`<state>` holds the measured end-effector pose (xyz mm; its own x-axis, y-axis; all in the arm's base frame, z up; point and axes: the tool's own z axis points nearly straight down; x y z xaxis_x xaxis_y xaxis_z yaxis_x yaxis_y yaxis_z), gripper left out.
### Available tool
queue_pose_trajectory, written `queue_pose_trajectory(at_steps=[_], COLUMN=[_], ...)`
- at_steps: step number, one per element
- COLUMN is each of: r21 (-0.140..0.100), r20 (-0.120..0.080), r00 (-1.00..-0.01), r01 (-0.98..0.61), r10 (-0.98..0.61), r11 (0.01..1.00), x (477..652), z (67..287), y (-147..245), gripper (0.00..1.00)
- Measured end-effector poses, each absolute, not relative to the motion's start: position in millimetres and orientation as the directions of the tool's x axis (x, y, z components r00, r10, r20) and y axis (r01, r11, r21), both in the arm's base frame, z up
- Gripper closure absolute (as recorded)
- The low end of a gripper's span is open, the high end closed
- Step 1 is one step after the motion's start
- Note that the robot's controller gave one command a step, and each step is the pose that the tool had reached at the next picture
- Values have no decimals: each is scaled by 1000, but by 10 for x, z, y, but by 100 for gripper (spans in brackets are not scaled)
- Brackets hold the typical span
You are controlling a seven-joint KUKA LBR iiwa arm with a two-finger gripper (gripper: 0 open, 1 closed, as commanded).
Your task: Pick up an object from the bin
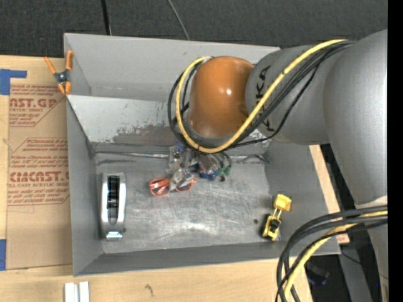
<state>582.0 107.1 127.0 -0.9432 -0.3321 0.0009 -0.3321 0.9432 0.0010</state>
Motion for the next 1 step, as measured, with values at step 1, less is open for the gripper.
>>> queue_pose_trajectory(at_steps=[1], r21=[1], r20=[1], r00=[-943], r01=[-333], r10=[-333], r11=[943], x=[5824], z=[1400], y=[1074], gripper=[100])
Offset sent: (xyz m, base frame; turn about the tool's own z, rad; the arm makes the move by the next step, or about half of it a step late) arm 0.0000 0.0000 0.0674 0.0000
